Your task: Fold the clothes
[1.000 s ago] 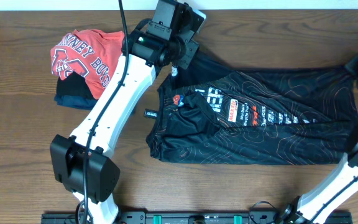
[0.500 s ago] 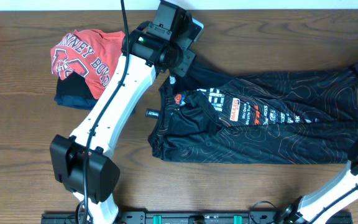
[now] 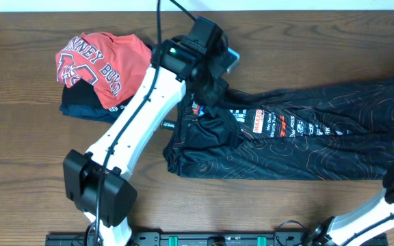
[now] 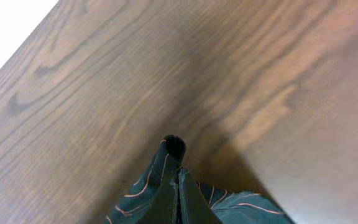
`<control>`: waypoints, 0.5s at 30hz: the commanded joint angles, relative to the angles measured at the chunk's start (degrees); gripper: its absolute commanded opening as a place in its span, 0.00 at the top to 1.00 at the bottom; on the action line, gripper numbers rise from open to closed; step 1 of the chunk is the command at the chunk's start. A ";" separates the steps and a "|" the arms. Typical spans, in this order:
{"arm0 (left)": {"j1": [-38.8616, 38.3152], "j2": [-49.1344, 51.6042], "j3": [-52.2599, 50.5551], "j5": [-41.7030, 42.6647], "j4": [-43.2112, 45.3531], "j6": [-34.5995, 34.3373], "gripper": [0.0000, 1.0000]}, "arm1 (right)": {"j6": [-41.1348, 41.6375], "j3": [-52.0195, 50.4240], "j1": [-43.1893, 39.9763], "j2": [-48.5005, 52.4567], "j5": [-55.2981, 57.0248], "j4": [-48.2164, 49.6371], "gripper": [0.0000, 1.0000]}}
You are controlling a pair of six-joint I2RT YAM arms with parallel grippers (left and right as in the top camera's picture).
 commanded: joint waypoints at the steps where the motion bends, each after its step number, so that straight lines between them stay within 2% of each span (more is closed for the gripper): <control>1: -2.19 -0.85 0.26 0.70 -2.45 -0.07 0.94 | -0.74 0.02 -1.29 -1.07 3.37 -1.20 0.99; 8: -5.33 -0.85 0.26 0.72 -6.78 -0.13 0.94 | 0.98 0.02 -1.68 -1.09 4.68 -2.75 0.99; 15: -7.19 -0.85 -0.17 0.74 -10.01 -3.28 0.94 | 0.98 0.02 -1.73 -1.09 4.87 -3.15 0.99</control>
